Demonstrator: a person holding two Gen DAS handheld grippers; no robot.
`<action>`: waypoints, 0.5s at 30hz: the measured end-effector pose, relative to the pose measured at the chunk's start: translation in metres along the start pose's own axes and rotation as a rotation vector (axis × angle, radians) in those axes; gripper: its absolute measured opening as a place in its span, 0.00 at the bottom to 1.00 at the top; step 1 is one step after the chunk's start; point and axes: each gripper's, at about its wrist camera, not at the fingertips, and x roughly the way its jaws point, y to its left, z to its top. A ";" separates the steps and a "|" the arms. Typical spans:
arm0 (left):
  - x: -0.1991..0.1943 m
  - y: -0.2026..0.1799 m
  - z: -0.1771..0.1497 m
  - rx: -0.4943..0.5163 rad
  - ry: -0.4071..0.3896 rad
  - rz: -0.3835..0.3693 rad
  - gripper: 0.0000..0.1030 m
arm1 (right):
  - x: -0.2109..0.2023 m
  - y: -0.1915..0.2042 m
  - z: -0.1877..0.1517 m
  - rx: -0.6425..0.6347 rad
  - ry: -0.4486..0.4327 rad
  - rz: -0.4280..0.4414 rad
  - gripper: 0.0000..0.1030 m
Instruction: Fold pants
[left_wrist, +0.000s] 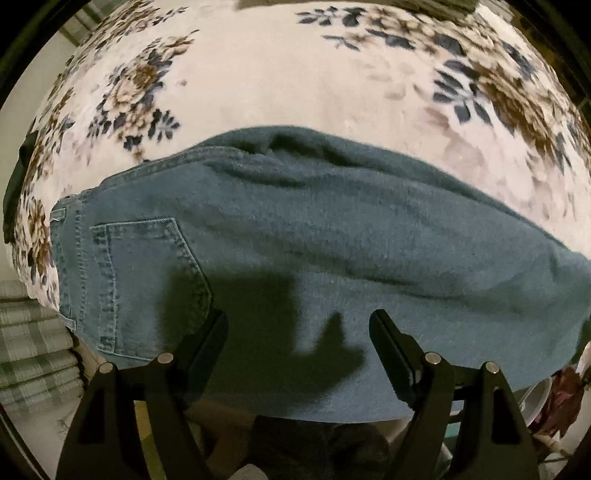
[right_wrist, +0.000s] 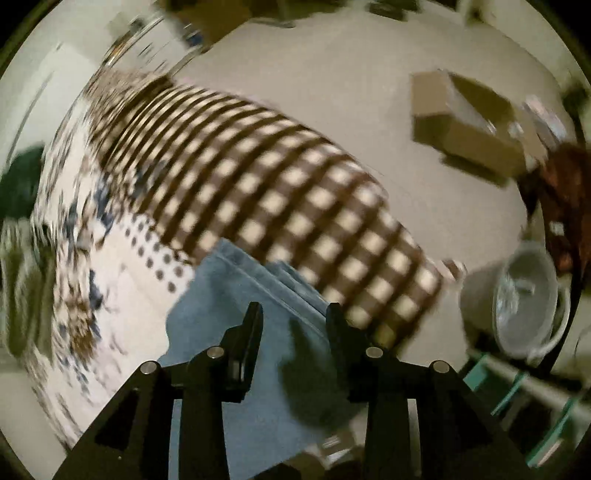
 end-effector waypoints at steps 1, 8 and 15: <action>0.006 0.003 -0.003 0.005 0.012 -0.001 0.75 | 0.000 -0.008 -0.005 0.017 0.011 0.005 0.37; 0.032 -0.006 -0.025 0.027 0.046 0.018 0.75 | 0.049 -0.038 -0.045 0.129 0.105 0.057 0.18; 0.047 -0.010 -0.044 0.066 0.052 0.038 0.75 | 0.013 -0.031 -0.070 0.066 -0.023 -0.095 0.04</action>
